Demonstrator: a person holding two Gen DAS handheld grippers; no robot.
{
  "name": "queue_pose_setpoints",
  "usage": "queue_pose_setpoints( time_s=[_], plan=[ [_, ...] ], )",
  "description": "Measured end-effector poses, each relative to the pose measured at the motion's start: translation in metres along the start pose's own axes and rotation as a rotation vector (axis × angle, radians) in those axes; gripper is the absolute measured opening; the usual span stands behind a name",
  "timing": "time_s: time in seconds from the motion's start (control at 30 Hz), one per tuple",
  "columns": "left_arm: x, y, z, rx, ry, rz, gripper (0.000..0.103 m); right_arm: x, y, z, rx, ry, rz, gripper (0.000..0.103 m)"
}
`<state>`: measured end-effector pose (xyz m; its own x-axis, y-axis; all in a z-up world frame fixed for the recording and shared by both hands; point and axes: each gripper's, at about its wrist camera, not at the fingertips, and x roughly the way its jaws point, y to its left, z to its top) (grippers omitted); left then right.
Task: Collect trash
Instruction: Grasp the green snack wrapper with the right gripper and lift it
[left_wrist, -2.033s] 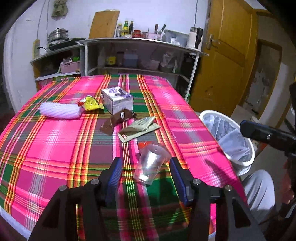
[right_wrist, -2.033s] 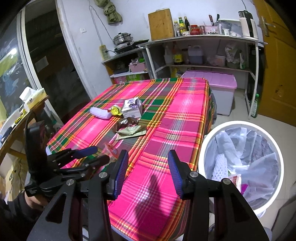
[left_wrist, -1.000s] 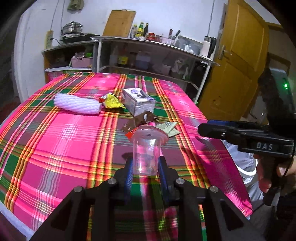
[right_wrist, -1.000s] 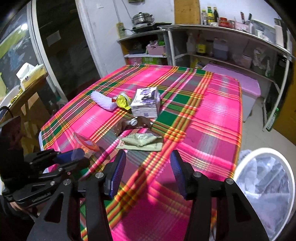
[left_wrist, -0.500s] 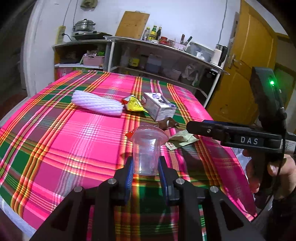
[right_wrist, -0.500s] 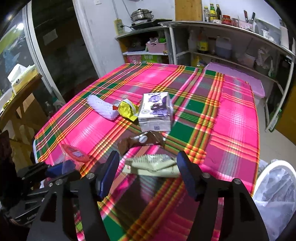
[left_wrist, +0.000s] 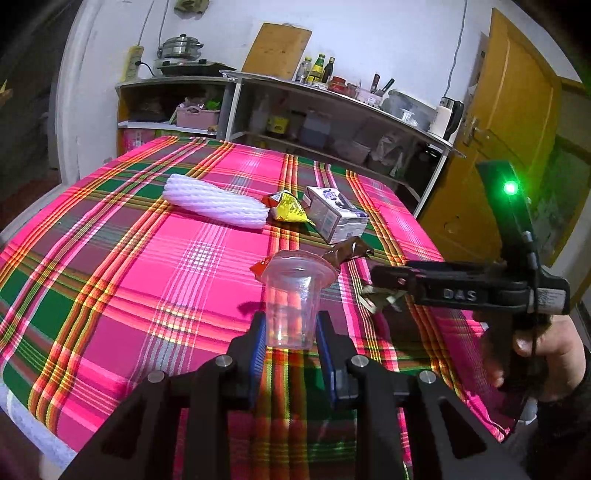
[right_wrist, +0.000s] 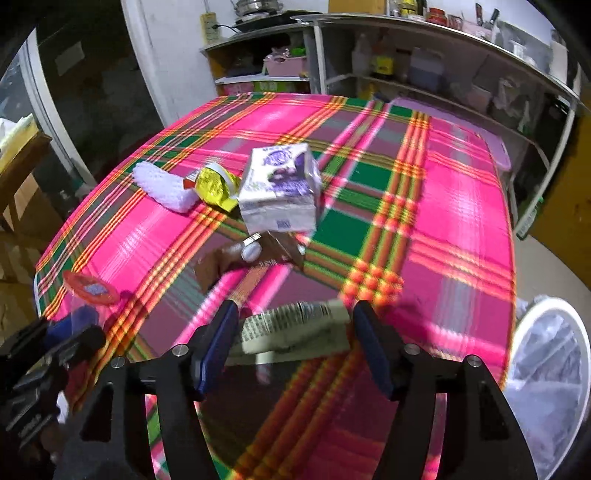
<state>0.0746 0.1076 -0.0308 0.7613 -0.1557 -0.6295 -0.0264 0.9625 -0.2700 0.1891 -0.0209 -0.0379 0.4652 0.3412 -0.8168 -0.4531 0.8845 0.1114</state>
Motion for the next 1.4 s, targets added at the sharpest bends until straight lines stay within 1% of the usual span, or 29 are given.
queue_pose_setpoints(
  time_s=[0.13, 0.37, 0.47, 0.53, 0.57, 0.6, 0.67, 0.73, 0.83, 1.07, 1.4],
  plan=[
    [0.001, -0.002, 0.0, 0.003, 0.004, -0.007, 0.027, -0.009, -0.005, -0.011, 0.005, 0.009, -0.011, 0.065],
    [0.0, -0.008, 0.0, 0.016, 0.002, -0.016, 0.027, -0.022, -0.019, -0.027, 0.069, 0.012, -0.037, 0.065],
    [-0.001, -0.01, 0.0, 0.019, 0.001, -0.018, 0.027, -0.022, -0.018, -0.03, 0.077, 0.008, -0.026, 0.064],
    [0.0, -0.011, 0.0, 0.022, 0.002, -0.02, 0.027, -0.023, -0.012, -0.031, 0.062, -0.002, -0.014, 0.048],
    [0.0, -0.012, 0.0, 0.023, 0.003, -0.021, 0.027, -0.022, -0.008, -0.03, 0.053, -0.004, -0.01, 0.044],
    [0.0, -0.012, 0.001, 0.024, 0.003, -0.021, 0.027, -0.021, -0.005, -0.03, 0.044, -0.006, -0.006, 0.038],
    [0.0, -0.013, 0.001, 0.026, 0.004, -0.021, 0.027, -0.02, -0.002, -0.031, 0.028, -0.011, -0.025, 0.034],
    [-0.002, -0.015, 0.001, 0.028, 0.002, -0.02, 0.027, -0.022, -0.003, -0.032, 0.035, -0.016, -0.016, 0.026],
    [-0.002, -0.014, 0.001, 0.028, 0.002, -0.019, 0.027, -0.026, -0.006, -0.034, 0.039, -0.027, -0.001, 0.018],
    [-0.003, -0.019, 0.001, 0.04, 0.006, -0.031, 0.027, -0.036, -0.012, -0.041, 0.047, -0.045, 0.027, 0.017],
    [-0.011, -0.043, 0.007, 0.075, -0.011, -0.059, 0.027, -0.081, -0.019, -0.05, 0.067, -0.143, 0.051, 0.017]
  ],
)
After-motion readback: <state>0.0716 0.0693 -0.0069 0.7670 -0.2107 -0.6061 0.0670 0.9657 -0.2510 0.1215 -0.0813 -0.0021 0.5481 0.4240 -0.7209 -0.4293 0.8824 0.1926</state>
